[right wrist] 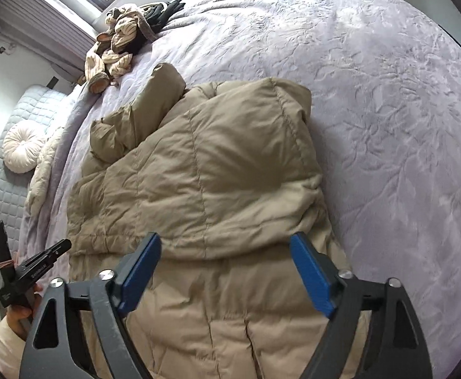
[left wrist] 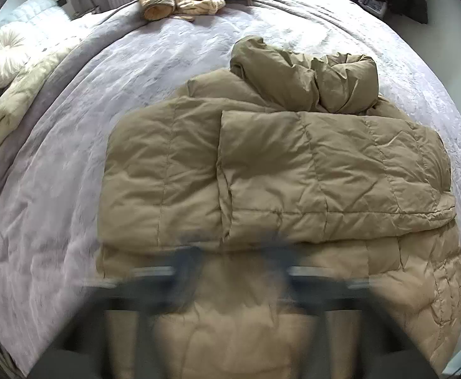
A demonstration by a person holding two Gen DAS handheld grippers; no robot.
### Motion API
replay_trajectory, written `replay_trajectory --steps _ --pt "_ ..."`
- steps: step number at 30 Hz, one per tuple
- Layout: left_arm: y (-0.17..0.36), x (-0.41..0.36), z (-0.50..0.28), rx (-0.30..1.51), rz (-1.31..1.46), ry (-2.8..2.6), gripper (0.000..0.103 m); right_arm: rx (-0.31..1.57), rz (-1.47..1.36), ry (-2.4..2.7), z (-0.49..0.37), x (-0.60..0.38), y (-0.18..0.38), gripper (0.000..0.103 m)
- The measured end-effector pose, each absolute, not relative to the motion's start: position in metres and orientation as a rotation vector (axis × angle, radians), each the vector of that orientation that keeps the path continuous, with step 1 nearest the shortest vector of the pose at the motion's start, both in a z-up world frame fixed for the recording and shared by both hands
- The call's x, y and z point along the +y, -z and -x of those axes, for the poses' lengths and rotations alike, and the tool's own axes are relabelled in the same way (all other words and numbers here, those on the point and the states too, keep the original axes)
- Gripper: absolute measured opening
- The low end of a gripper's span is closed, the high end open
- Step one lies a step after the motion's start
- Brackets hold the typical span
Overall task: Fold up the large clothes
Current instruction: 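Open both tools and lift them off the folded coat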
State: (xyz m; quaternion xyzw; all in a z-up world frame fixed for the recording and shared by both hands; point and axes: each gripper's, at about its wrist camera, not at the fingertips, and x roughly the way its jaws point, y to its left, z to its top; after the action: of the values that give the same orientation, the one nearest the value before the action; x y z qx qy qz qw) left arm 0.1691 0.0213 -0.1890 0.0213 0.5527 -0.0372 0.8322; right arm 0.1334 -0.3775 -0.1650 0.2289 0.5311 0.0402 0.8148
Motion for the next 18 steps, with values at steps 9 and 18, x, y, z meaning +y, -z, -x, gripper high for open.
replay_trajectory --steps 9,18 --pt "0.184 0.010 -0.140 1.169 -0.065 -0.023 0.103 1.114 -0.532 -0.117 -0.111 -0.383 0.161 0.103" --pt "0.166 0.008 -0.099 1.214 -0.066 -0.032 0.103 1.178 -0.607 -0.217 -0.086 -0.376 0.154 0.103"
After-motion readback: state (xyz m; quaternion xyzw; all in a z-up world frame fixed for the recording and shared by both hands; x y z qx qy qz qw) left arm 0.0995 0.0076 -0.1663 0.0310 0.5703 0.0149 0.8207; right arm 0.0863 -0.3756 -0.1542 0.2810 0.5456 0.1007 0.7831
